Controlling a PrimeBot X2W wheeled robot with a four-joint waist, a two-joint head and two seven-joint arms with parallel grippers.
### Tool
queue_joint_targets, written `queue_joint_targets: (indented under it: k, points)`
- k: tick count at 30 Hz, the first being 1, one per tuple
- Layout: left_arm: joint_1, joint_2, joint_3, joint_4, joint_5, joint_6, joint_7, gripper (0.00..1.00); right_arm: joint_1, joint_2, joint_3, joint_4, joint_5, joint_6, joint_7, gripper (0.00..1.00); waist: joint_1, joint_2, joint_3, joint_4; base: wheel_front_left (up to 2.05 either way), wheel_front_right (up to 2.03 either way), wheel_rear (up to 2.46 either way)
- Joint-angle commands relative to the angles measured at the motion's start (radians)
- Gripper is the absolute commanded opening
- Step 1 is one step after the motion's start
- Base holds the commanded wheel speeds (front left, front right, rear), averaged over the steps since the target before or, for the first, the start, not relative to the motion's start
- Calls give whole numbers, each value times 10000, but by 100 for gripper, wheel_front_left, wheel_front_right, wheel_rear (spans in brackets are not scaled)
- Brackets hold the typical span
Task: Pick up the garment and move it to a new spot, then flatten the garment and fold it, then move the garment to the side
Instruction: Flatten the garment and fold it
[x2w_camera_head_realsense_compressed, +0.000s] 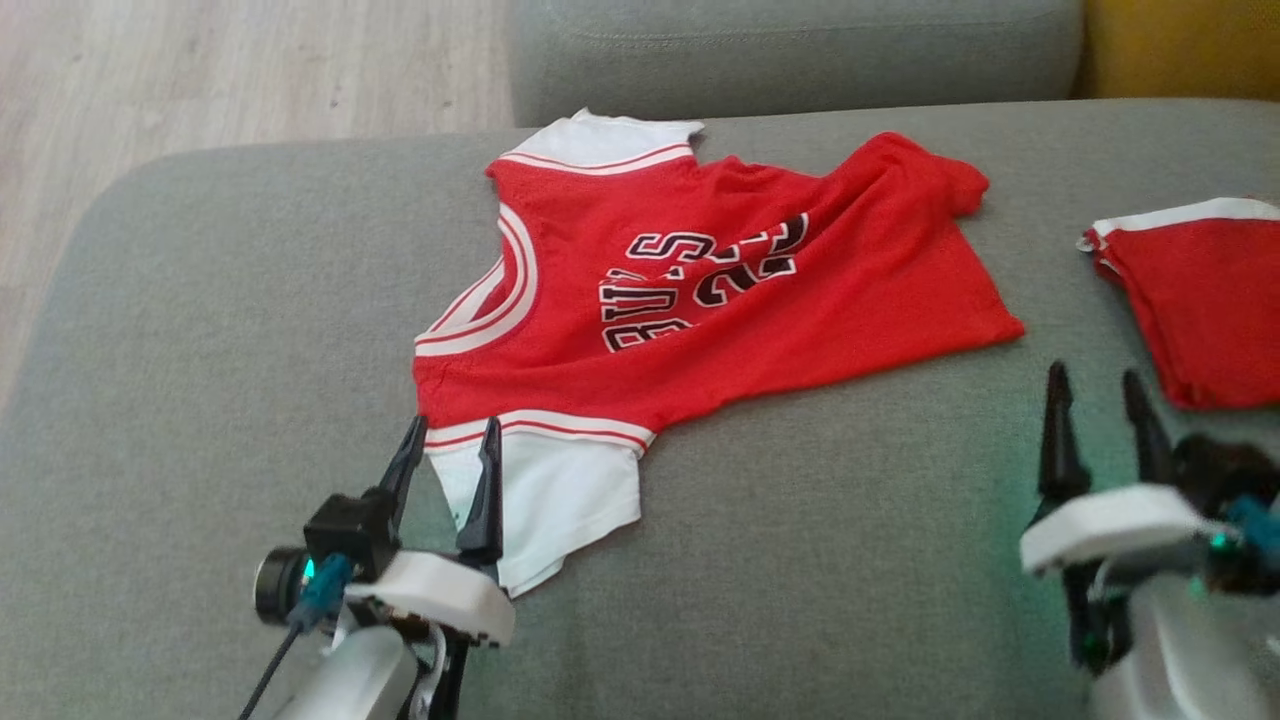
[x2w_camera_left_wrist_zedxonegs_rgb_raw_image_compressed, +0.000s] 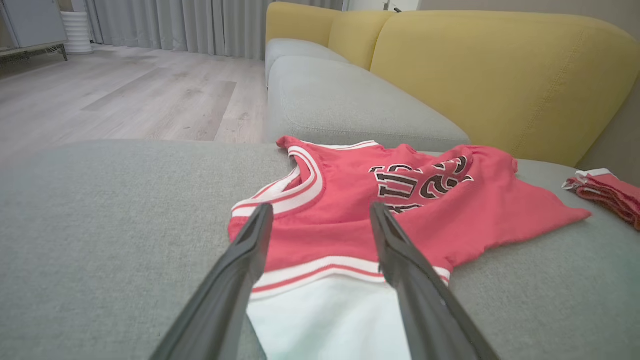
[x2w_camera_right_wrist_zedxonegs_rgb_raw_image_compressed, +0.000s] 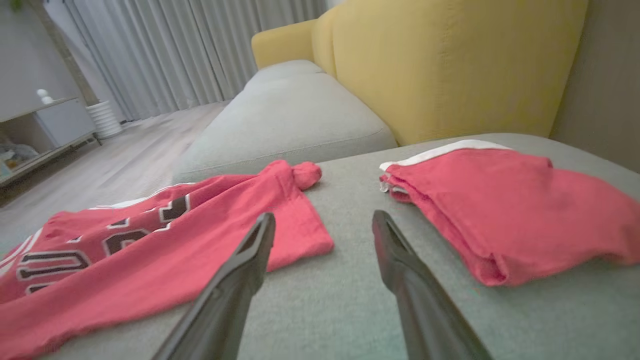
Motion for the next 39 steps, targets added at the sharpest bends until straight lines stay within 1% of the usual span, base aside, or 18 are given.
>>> queue_joint_targets:
  k: [1, 4, 8, 12, 14, 16, 20, 25, 28, 29, 30, 31, 36, 39]
  points:
    - [-278, 222, 496, -317, 72, 63, -96, 100, -174, 32, 351, -465, 96, -9, -113, 100, 4, -1, 1, -62, 0, 0, 0]
    - [-201, 251, 626, -338, 88, 79, -97, 100, 375, 33, 613, -1018, 369, -9, -113, 100, 4, -1, 121, -167, 0, 0, 0]
    - [-481, 404, 704, -16, 120, 141, 73, 100, 458, 34, 813, -1440, 537, -9, -113, 100, 4, -1, 390, -352, 0, 0, 0]
    - [-1044, 594, 937, 679, 102, 470, 515, 100, 336, 34, 1099, -1762, 591, -9, -114, 100, 4, -1, 739, -614, 0, 0, 0]
    - [-1350, 679, 972, 1127, 71, 522, 867, 100, 307, 34, 1166, -1872, 631, -9, -114, 100, 4, -1, 919, -750, 0, 0, 0]
    - [-1668, 730, 971, 1549, 37, 462, 1140, 100, 312, 34, 1213, -1914, 676, -9, -114, 100, 4, -1, 1075, -861, 0, 0, 0]
    - [-2168, 716, 905, 2284, -157, 51, 1636, 100, 305, 35, 1302, -1945, 731, -9, -114, 100, 4, -1, 1336, -1056, 0, 0, 0]
    - [-2651, 761, 872, 3224, -277, -108, 2175, 100, 178, 35, 1387, -2023, 824, -9, -114, 100, 4, -1, 1602, -1254, 0, 0, 0]
    - [-2876, 755, 765, 3686, -341, -335, 2564, 100, 132, 35, 1437, -2084, 857, -9, -114, 100, 4, -1, 1701, -1341, 0, 0, 0]
    - [-2962, 756, 740, 3771, -358, -438, 2615, 50, 111, 35, 1457, -2105, 862, -9, -114, 100, 4, -1, 1738, -1367, 0, 0, 0]
    - [-3065, 761, 721, 3828, -358, -529, 2605, 14, 88, 35, 1475, -2127, 868, -9, -114, 100, 4, -1, 1776, -1395, 0, 0, 0]
    - [-3177, 777, 697, 3874, -329, -595, 2547, 0, 66, 35, 1492, -2147, 871, -9, -114, 100, 4, -1, 1806, -1420, 0, 0, 0]
    - [-3918, 886, 658, 4045, -134, -817, 2036, 0, -64, 35, 1601, -2210, 916, -9, -114, 100, 4, -1, 1966, -1561, 0, 0, 0]
    - [-4312, 941, 619, 4129, 3, -868, 1813, 0, -121, 35, 1674, -2225, 949, -9, -114, 100, 4, -1, 2030, -1616, 0, 0, 0]
